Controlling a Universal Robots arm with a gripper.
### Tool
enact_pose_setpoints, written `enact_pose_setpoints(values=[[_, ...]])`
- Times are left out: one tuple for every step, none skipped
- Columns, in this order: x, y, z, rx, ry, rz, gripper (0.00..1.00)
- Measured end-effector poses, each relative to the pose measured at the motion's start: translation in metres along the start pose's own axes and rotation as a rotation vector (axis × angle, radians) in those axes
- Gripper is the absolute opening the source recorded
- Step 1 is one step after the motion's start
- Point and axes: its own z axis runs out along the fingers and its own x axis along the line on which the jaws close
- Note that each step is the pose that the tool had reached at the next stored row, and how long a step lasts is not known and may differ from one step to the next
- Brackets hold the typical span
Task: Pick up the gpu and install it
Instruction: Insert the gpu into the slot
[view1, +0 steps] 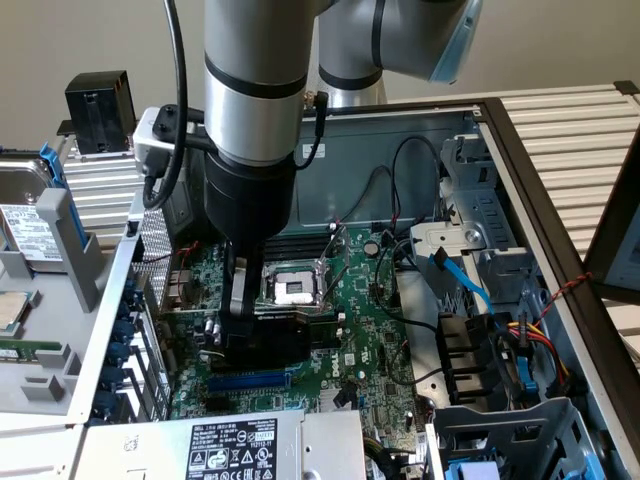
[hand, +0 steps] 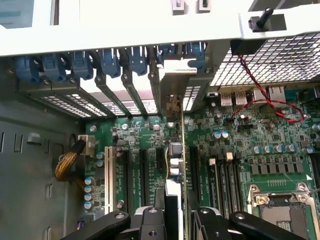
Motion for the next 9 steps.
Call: enact_pose_setpoints(values=[[0.0001,0.0000,0.0004,0.0000,0.0000,0.000,0.27],[0.0002,0.0000,0.0008,-0.0001,-0.0004,0.000,0.27],[0.0003,0.0001,0.0010,-0.0003,-0.0012,0.000,0.27],[0.0005,0.0003,0.0012,-0.0003,-0.0025,0.000,0.27],[0.0007,0.0004,0.0014,-0.0004,-0.0037,0.000,0.27],[0.0008,0.0006,0.0015,-0.0006,-0.0047,-0.001,0.27],[0.0009,0.0012,0.0018,-0.0008,-0.0063,-0.001,0.27],[0.0010,0.0020,0.0020,-0.0008,-0.0079,-0.001,0.27],[0.0011,0.0026,0.0022,-0.0006,-0.0094,-0.002,0.27]])
